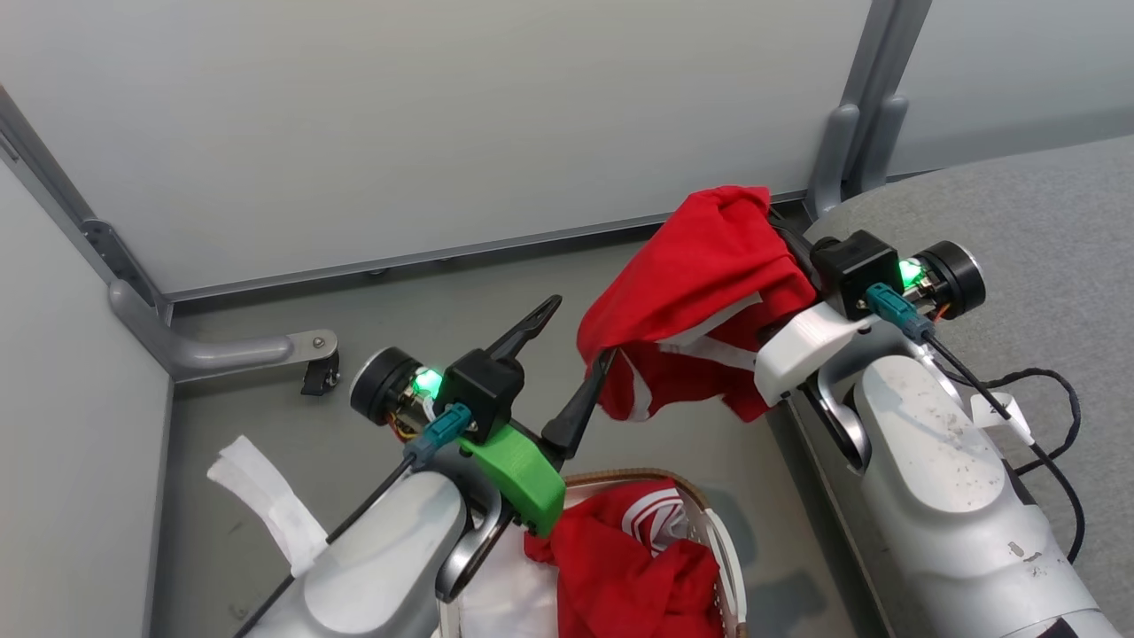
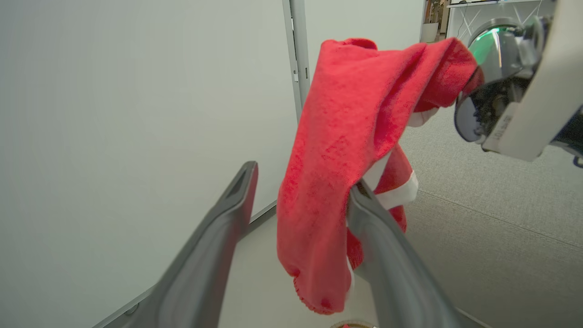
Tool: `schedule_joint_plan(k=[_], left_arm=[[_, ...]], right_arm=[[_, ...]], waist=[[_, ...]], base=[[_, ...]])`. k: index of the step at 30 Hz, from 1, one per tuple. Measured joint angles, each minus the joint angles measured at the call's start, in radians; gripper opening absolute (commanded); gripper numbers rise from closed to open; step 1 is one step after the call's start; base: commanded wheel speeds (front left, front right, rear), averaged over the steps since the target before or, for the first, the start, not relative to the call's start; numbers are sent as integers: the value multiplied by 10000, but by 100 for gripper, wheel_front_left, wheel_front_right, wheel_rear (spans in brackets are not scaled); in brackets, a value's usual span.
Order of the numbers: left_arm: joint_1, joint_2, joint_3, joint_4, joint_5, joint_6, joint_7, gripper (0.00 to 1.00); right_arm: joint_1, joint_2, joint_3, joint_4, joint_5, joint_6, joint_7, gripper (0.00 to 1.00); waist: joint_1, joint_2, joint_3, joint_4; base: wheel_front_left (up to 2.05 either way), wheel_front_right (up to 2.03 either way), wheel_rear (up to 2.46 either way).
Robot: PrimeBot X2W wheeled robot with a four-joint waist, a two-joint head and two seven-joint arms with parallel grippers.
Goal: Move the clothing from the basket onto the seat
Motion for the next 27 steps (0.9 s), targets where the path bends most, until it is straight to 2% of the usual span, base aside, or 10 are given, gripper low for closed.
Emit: schedule_joint_plan(k=[16, 27], left_arm=[[2251, -587, 1918, -642, 821, -65, -35, 100], [2444, -928, 2648, -761, 1676, -385, -44, 100]], right_arm=[[109, 2, -1411, -109, -813, 0, 2, 0], [-81, -6, -1526, -489, -732, 2, 0, 0]], waist=[[0, 0, 372, -144], [0, 0, 784, -1051]], base=[[0, 0, 0], [0, 0, 0]])
